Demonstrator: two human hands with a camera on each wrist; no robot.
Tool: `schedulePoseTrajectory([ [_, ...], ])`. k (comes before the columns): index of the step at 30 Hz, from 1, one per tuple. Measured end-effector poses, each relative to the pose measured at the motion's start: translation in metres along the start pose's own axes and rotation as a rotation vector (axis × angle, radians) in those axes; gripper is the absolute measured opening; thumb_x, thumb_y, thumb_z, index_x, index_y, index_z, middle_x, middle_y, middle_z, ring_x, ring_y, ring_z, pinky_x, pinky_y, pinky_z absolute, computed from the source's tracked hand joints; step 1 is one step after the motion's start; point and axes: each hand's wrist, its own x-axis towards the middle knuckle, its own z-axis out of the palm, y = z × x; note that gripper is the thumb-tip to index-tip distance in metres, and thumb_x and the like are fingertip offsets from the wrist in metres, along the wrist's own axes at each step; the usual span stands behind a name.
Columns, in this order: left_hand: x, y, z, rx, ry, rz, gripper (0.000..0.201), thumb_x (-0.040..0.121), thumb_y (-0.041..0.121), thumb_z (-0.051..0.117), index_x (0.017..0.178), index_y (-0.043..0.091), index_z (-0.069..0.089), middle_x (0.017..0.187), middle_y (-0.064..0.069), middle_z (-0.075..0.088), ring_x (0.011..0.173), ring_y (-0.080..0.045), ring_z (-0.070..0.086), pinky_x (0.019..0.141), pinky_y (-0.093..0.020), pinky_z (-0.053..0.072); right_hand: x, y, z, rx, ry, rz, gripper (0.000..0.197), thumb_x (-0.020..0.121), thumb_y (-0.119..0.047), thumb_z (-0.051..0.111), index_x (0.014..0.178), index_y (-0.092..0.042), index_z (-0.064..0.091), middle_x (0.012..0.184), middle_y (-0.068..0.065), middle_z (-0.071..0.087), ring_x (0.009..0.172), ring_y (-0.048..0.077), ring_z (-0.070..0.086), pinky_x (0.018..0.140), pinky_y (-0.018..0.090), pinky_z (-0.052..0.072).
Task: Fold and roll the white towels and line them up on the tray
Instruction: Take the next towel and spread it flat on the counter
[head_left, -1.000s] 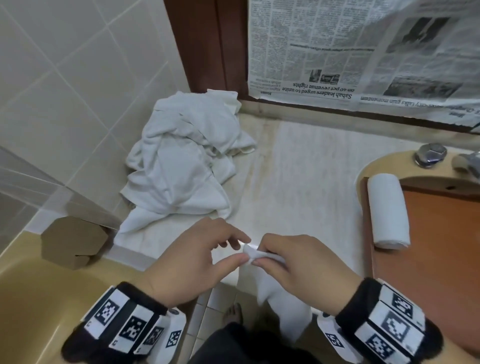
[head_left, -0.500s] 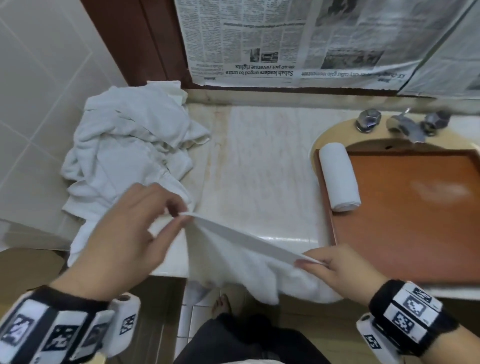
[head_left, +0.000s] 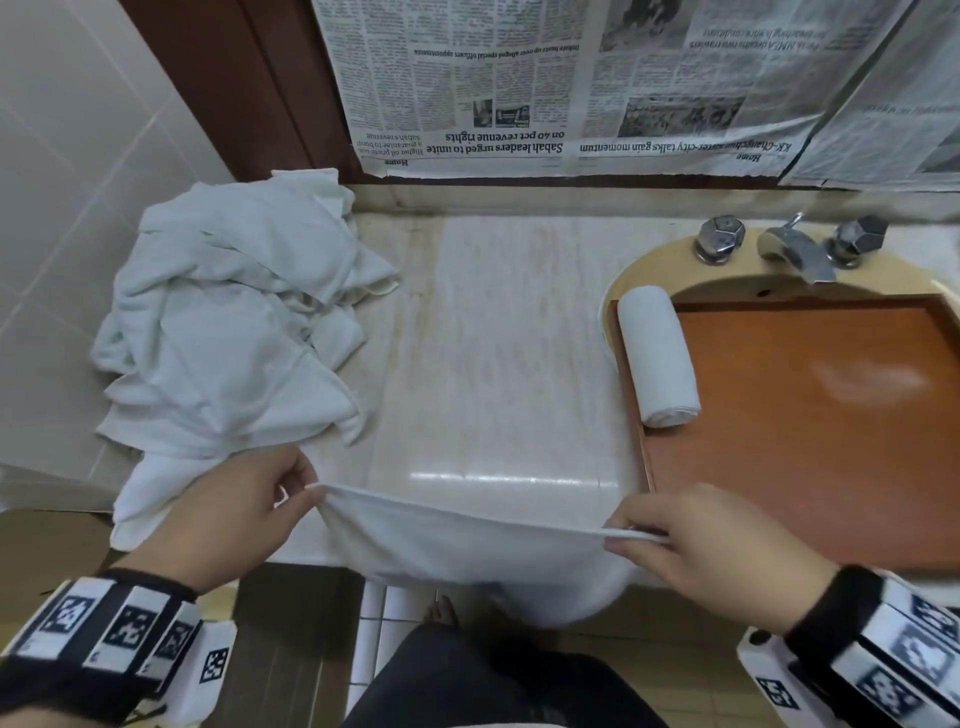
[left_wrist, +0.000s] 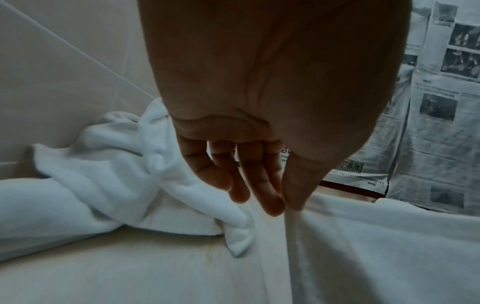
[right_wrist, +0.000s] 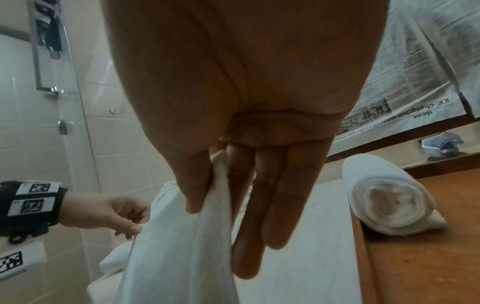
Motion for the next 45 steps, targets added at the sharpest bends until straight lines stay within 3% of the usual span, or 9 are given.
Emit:
schedulePoseTrajectory([
  [6,0.075,0.037,-0.042,0.006,0.128,-0.018,0.018,0.095,0.047,0.064,0.088,0.032,0.056,0.077,0.015,0.066,0.072,-0.007,0.062,0.070,-0.037,0.051,0.068,0.029,-0.085,-0.011,0.219,0.087,0.034,0.094,-0.055,0.056,0.077,-0.027,0.064,0.068,-0.008,0.064,0.066,0.004,0.058,0.060,0.030,0.047],
  [14,0.267,0.076,-0.082,-0.193,0.410,-0.168,0.019,0.091,0.048,0.054,0.096,0.030,0.050,0.078,0.000,0.074,0.085,-0.028,0.069,0.083,-0.045,0.057,0.239,0.069,-0.194,0.059,0.486,0.238,0.037,0.094,-0.036,0.061,0.066,-0.015,0.049,0.066,0.005,0.052,0.070,0.030,0.053,0.054,0.033,0.032],
  [19,0.340,0.099,-0.056,-0.307,0.456,-0.286,0.018,0.095,0.033,0.056,0.109,0.023,0.051,0.105,-0.011,0.071,0.101,-0.036,0.065,0.087,-0.039,0.050,0.328,0.092,-0.189,0.134,0.449,0.420,0.026,0.096,-0.034,0.061,0.107,-0.012,0.069,0.101,0.004,0.070,0.098,0.032,0.066,0.068,0.029,0.043],
  [24,0.316,0.146,0.023,-0.385,0.221,-0.209,0.034,0.094,0.042,0.063,0.117,0.024,0.046,0.095,-0.008,0.073,0.099,-0.034,0.067,0.085,-0.040,0.050,0.368,0.103,-0.169,0.208,0.311,0.545,0.041,0.094,-0.027,0.064,0.131,-0.009,0.062,0.121,0.012,0.069,0.097,0.031,0.071,0.085,0.035,0.057],
  [29,0.235,0.214,0.113,-0.299,-0.341,-0.090,0.032,0.092,0.058,0.056,0.096,0.026,0.056,0.093,0.005,0.068,0.095,-0.022,0.065,0.086,-0.035,0.053,0.379,0.113,-0.171,0.363,0.187,0.649,0.030,0.079,-0.025,0.085,0.087,-0.001,0.069,0.080,0.013,0.077,0.079,0.031,0.076,0.080,0.045,0.063],
  [32,0.209,0.232,0.144,-0.294,-0.385,-0.074,0.033,0.092,0.059,0.052,0.100,0.027,0.056,0.096,0.006,0.065,0.094,-0.019,0.063,0.086,-0.036,0.053,0.379,0.117,-0.175,0.374,0.148,0.634,0.028,0.083,-0.029,0.081,0.073,-0.007,0.067,0.077,0.011,0.077,0.078,0.027,0.076,0.080,0.041,0.063],
  [40,0.195,0.248,0.165,-0.265,-0.307,-0.056,0.021,0.102,0.040,0.045,0.103,0.019,0.050,0.109,-0.003,0.060,0.099,-0.024,0.060,0.084,-0.034,0.047,0.347,0.100,-0.198,0.788,0.343,0.540,0.009,0.092,-0.004,0.069,0.097,-0.001,0.062,0.087,0.015,0.073,0.072,0.026,0.073,0.069,0.042,0.064],
  [43,0.194,0.247,0.161,-0.534,-0.415,-0.060,0.023,0.102,0.040,0.048,0.088,0.023,0.042,0.087,0.002,0.055,0.079,-0.018,0.054,0.080,-0.038,0.048,0.343,0.110,-0.203,0.622,0.371,0.613,0.007,0.094,-0.005,0.065,0.098,0.000,0.063,0.087,0.016,0.075,0.076,0.029,0.076,0.069,0.041,0.064],
  [45,0.188,0.244,0.152,-0.752,-0.464,-0.126,0.025,0.100,0.043,0.049,0.086,0.025,0.041,0.080,0.004,0.053,0.071,-0.016,0.051,0.077,-0.044,0.053,0.343,0.108,-0.208,0.536,0.367,0.651,0.009,0.093,-0.008,0.065,0.091,0.000,0.067,0.075,0.012,0.076,0.063,0.021,0.075,0.053,0.029,0.061],
])
